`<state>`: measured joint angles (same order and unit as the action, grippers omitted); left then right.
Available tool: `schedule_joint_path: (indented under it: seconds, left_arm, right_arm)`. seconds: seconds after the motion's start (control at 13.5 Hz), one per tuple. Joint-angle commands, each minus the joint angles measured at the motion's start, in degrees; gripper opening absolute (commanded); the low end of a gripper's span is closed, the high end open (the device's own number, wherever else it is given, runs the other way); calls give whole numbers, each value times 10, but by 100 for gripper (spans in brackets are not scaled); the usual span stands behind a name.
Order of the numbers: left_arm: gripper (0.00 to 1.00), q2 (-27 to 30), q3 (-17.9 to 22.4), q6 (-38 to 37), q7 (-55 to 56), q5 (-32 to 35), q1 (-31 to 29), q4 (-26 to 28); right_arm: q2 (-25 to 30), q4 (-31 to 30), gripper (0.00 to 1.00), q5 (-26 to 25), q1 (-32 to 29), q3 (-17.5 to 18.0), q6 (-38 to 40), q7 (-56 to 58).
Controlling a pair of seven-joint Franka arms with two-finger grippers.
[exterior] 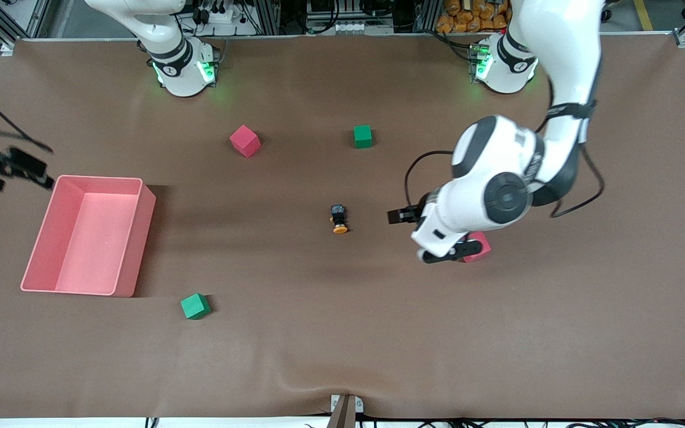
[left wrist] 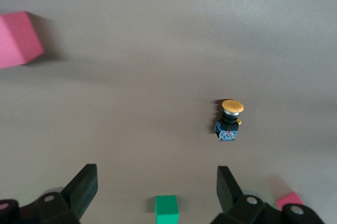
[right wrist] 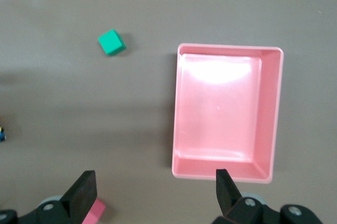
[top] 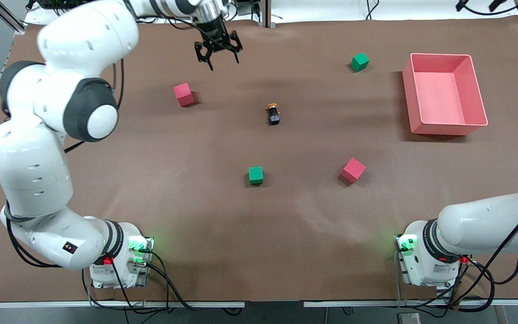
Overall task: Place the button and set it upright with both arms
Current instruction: 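Release the button and withdraw the right gripper while the left gripper approaches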
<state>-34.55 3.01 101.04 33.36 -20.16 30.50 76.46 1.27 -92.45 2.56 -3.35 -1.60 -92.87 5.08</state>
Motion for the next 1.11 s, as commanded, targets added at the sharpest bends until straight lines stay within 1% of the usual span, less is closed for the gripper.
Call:
schedule_joint_path:
  seconds: [0.0, 0.07, 0.22, 0.3, 0.45, 0.59, 0.67, 0.82, 0.89, 0.96, 1.04]
  left_arm:
    - [100, -35, 4, 13, 7, -55, -2, -32]
    - [100, -44, 5, 21, 7, -80, -2, -32]
    - [100, -60, 2, 44, 6, -85, 6, -37]
    - [100, -73, -5, 61, 7, -94, 14, -47]
    - [100, -92, -11, 106, 27, -102, 37, -51]
    - [100, -106, -5, 126, 48, -101, 68, -51]
    - [100, -116, 0, 133, 59, -95, 84, -51]
    - [100, -144, 16, 172, 82, -95, 124, -51]
    - [100, -155, 34, 182, 91, -95, 143, -52]
    - [100, -159, 51, 182, 90, -94, 161, -51]
    - [100, -166, 55, 182, 90, -90, 173, -49]
  right_arm:
    - [30, 8, 100, -23, 4, 4, 63, 0]
    - [30, 29, 100, -23, 5, -1, 97, 2]
    - [26, 60, 100, -25, 26, -24, 123, 1]
    - [24, 67, 100, -27, 29, -29, 124, 2]
    - [23, 66, 100, -27, 29, -29, 132, -2]
    - [19, 66, 100, -26, 26, -29, 145, -7]
    - [18, 68, 100, -27, 29, -28, 145, -7]
    - [18, 70, 100, -26, 32, -25, 145, -20]
    - [17, 70, 100, -26, 32, -25, 143, -30]
    - [17, 71, 100, -25, 32, -25, 143, -39]
    - [17, 68, 100, -27, 33, -23, 142, -53]
